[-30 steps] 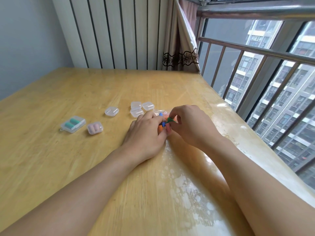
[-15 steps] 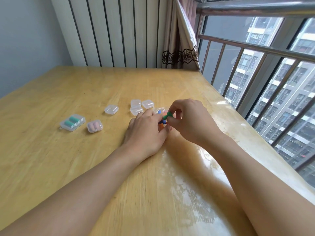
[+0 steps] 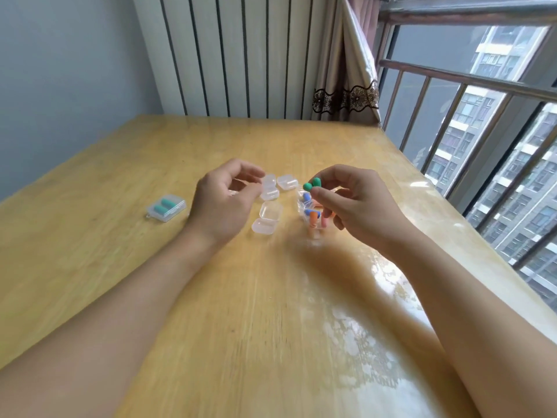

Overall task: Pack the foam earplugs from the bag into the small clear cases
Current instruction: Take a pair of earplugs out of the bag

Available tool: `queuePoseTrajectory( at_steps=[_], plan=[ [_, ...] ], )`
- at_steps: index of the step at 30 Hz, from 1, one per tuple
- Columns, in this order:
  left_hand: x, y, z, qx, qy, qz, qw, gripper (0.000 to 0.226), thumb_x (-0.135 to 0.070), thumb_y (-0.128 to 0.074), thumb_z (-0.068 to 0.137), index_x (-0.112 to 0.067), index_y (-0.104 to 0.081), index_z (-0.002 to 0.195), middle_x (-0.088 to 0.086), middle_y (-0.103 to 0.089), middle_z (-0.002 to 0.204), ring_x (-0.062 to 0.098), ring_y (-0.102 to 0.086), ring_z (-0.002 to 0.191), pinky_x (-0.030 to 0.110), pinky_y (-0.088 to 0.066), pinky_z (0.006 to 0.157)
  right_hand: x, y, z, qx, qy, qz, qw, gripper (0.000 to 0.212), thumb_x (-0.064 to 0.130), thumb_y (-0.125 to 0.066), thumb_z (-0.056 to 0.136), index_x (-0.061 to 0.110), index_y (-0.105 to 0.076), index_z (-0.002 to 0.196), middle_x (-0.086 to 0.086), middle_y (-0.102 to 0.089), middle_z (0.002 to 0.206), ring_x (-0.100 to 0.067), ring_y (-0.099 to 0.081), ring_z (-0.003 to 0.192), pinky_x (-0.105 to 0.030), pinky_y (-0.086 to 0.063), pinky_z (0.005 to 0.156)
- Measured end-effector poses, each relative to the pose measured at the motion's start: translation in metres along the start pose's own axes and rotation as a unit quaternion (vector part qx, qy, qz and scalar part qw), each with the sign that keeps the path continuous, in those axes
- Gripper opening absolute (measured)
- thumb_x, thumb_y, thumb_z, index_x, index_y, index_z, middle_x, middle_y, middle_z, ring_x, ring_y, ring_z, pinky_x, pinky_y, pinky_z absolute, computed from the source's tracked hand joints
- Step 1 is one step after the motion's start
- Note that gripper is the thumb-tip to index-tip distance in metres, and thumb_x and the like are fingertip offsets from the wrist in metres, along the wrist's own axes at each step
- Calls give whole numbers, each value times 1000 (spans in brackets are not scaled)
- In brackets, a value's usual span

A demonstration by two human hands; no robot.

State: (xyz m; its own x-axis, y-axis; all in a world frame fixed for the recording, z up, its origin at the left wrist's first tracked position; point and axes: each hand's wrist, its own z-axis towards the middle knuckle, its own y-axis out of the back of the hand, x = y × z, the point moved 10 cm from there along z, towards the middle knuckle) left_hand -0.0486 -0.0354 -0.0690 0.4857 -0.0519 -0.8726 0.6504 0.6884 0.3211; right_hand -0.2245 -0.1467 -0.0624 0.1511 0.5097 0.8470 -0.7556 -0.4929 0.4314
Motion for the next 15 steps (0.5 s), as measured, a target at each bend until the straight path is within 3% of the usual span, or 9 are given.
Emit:
queuePoseTrajectory(
  at_steps=[4, 7, 11, 15],
  plan=[
    [35, 28, -9, 23, 44, 83, 995, 11, -20, -72, 85, -29, -68, 91, -7, -60, 73, 8, -49, 55, 26, -42, 65, 16, -31, -10, 62, 58, -78, 993, 6, 14, -67, 93, 18, -71, 95, 13, -67, 82, -13, -60, 59, -20, -45, 57],
    [35, 14, -21, 51, 16, 129, 990, 16, -28, -75, 85, -30, -66, 99, -9, -59, 64, 3, -47, 48, 19, -41, 59, 21, -47, -15, 67, 88, -137, 984, 9, 14, -67, 93, 21, -72, 96, 18, -65, 84, -4, -56, 60, -11, -40, 60],
    [26, -11, -18, 104, -23, 185, 977, 15, -38, -74, 82, -35, -71, 96, -16, -68, 76, 3, -52, 51, 26, -47, 66, 18, -55, -15, 51, 96, -188, 976, 8, 16, -66, 93, 21, -71, 96, 13, -69, 91, -3, -58, 63, -13, -39, 63],
    [23, -23, -23, 141, -28, 159, 977, 5, -32, -77, 80, -31, -75, 83, -23, -65, 64, 0, -49, 48, 15, -39, 58, 16, -62, -14, 50, 104, -234, 965, 9, 17, -65, 93, 23, -71, 97, 14, -65, 90, 5, -53, 68, -26, -44, 72]
  ],
)
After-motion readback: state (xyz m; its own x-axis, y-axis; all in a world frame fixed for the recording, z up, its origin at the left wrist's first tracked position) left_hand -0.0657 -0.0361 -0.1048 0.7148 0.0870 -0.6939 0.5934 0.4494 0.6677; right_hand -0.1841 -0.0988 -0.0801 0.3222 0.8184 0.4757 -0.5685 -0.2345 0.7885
